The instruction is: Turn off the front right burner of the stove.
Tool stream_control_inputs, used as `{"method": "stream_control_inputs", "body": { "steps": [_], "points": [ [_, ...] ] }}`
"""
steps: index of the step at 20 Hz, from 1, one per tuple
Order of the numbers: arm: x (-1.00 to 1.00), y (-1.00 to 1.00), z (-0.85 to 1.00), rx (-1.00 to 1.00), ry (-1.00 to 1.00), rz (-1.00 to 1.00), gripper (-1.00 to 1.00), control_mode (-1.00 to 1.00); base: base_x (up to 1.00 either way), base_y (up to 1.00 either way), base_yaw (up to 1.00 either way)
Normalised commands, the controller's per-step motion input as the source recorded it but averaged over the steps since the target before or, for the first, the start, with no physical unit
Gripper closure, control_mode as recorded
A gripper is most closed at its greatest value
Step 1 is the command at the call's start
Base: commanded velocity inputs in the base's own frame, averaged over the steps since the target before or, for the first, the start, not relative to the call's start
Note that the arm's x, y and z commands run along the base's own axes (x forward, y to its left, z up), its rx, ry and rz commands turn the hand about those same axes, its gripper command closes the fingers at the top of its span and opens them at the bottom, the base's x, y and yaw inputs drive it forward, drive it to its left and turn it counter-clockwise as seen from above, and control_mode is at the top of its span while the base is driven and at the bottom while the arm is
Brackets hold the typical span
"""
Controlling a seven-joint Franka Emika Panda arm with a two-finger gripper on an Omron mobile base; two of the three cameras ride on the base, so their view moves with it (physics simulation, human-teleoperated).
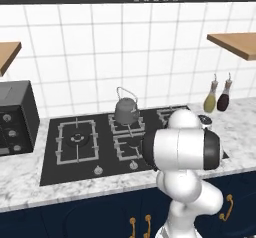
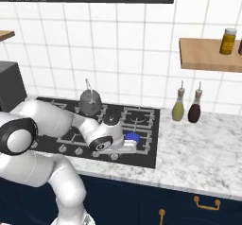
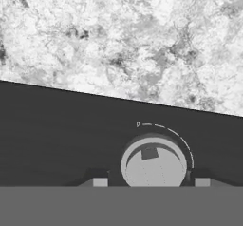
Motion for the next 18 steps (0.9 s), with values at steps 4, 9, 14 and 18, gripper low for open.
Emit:
{"method": "stream_control_inputs", "body": {
  "steps": [4,9,14,18],
  "points": [
    [0.24,0.23,-0.33,-0.01,0.33,-0.59,1.0,-1.0,0.0,0.0,0.0],
    [0.0,0.0,-0.4,0.0,0.01,-1.0,1.0,-1.0,0.0,0.0,0.0],
    [0.0,0.0,-0.38,0.0,0.04,-1.0,1.0,-1.0,0.0,0.0,0.0],
    [0.0,0.0,-0.37,0.0,0.03,-1.0,1.0,-1.0,0.0,0.0,0.0]
  ]
}}
